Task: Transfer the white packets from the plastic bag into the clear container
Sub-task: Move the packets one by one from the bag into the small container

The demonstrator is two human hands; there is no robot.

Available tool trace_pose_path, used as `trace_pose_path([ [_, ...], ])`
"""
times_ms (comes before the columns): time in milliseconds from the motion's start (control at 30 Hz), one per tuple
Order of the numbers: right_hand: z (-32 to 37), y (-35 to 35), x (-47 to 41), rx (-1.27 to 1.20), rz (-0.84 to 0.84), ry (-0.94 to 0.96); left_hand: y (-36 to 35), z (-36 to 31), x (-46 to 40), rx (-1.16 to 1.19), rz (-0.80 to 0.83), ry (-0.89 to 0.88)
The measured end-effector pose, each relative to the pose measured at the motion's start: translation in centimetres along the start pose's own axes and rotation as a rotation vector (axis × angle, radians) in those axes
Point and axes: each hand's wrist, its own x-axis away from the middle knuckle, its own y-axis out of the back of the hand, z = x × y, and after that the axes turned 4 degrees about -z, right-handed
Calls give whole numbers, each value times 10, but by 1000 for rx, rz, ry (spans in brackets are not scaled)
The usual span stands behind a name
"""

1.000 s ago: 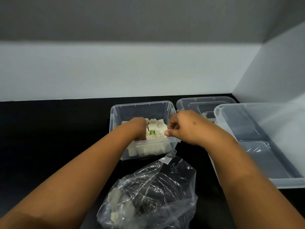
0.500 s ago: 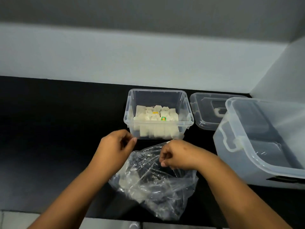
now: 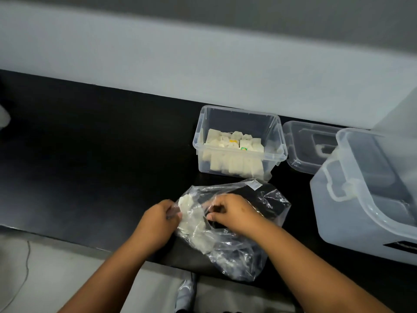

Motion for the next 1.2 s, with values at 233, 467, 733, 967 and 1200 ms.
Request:
trace_pose_path([
  [233,12,-11,-4,-230,-15,-16,-5,1,3,207,71,-27],
  [467,12,-12,-15,-364,17,-190,-4,3,0,258,102,-80],
  [733,13,-19,-22,-331,-77,-204,-5,0,-3,308,107,-91],
  [967,8,-3,-17,-282,-130,-170,-5,2,-7,269,14,-50],
  [1200,-15,17,8,-260,-187,-214,-5,-4,-11,71,-193,-168],
])
